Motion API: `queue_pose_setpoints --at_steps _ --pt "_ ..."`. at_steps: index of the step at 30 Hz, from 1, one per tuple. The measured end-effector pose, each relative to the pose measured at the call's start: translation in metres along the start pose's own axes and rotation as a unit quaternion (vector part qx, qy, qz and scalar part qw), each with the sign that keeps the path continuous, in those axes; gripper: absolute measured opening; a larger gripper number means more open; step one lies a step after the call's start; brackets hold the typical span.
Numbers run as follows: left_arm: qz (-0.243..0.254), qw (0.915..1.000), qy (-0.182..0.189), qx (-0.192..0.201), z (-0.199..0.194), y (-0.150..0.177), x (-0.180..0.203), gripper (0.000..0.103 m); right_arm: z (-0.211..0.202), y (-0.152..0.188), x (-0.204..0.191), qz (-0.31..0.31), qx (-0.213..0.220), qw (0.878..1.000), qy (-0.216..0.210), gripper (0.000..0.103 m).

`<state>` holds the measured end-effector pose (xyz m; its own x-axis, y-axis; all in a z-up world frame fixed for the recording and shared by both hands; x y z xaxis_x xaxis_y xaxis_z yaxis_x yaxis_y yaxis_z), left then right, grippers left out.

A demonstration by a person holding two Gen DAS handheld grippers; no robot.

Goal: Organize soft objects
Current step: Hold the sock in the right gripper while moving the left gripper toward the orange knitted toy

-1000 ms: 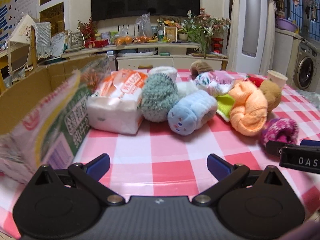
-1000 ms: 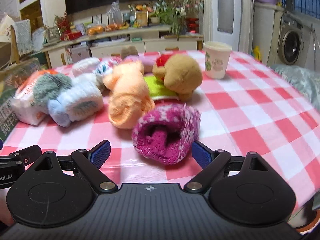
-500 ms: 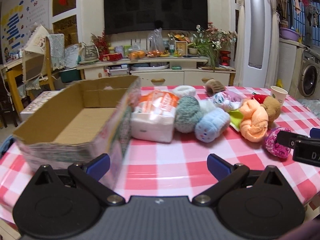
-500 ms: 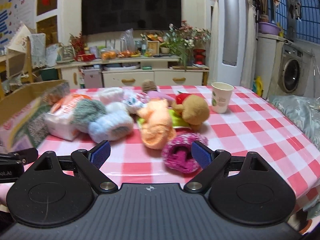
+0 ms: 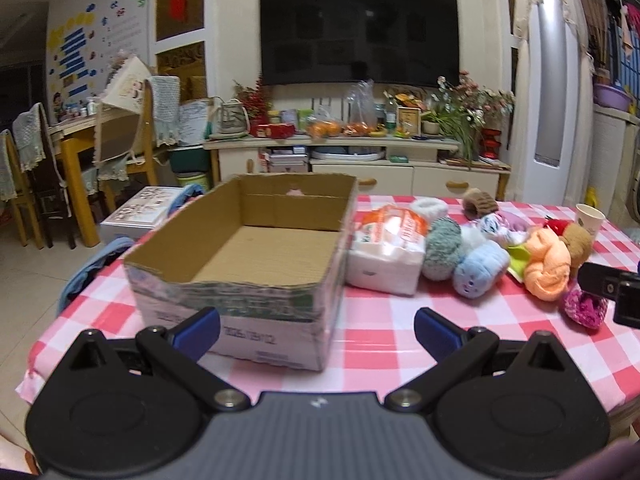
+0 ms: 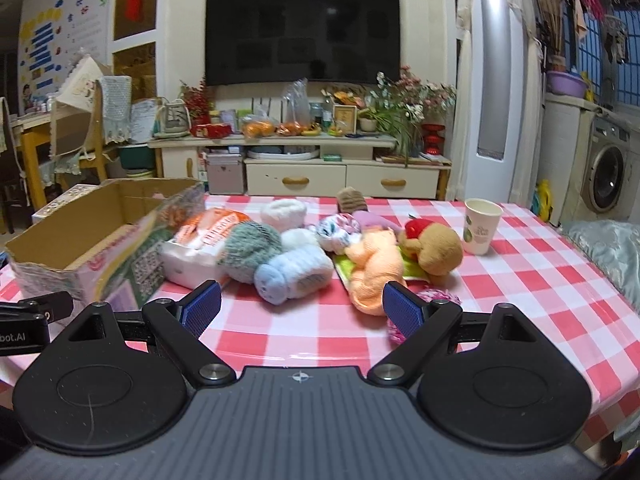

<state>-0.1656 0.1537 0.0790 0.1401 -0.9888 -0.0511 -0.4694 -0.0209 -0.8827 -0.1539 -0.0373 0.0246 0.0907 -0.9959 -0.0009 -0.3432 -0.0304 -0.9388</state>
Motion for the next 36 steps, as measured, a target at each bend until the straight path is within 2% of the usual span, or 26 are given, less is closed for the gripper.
queue_pose_setpoints --at_steps 12,26,31,34,36 --pt "0.001 0.9999 -0.01 0.01 -0.004 0.003 -0.008 0.102 -0.019 -0.004 -0.004 0.023 0.02 0.999 -0.026 0.103" --pt "0.018 0.9997 -0.004 0.013 0.003 0.003 0.015 0.102 0.0 0.035 0.015 0.02 -0.035 0.999 -0.012 0.103" --pt "0.042 0.9983 -0.012 0.039 0.013 -0.013 0.023 0.102 0.008 0.044 0.028 0.023 -0.053 0.998 0.008 0.103" --pt "0.054 0.9957 -0.008 0.074 0.021 -0.027 0.023 0.102 0.012 0.046 0.04 0.029 -0.065 0.997 0.024 0.103" --pt "0.067 0.9928 -0.018 0.098 0.031 -0.036 0.022 0.102 0.014 0.046 0.049 0.033 -0.068 0.997 0.035 0.103"
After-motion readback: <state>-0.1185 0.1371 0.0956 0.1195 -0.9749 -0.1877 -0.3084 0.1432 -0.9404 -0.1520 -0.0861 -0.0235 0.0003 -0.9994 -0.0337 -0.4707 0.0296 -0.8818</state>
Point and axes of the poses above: each gripper's, at about its wrist camera, not at the fingertips, and z roughly the way its jaws point, x to its right, y to its underside, the point moved 4 cm from there along z, roughly the way its jaws point, and after that the axes turned 2 degrees about -y, right-handed, at the moved point
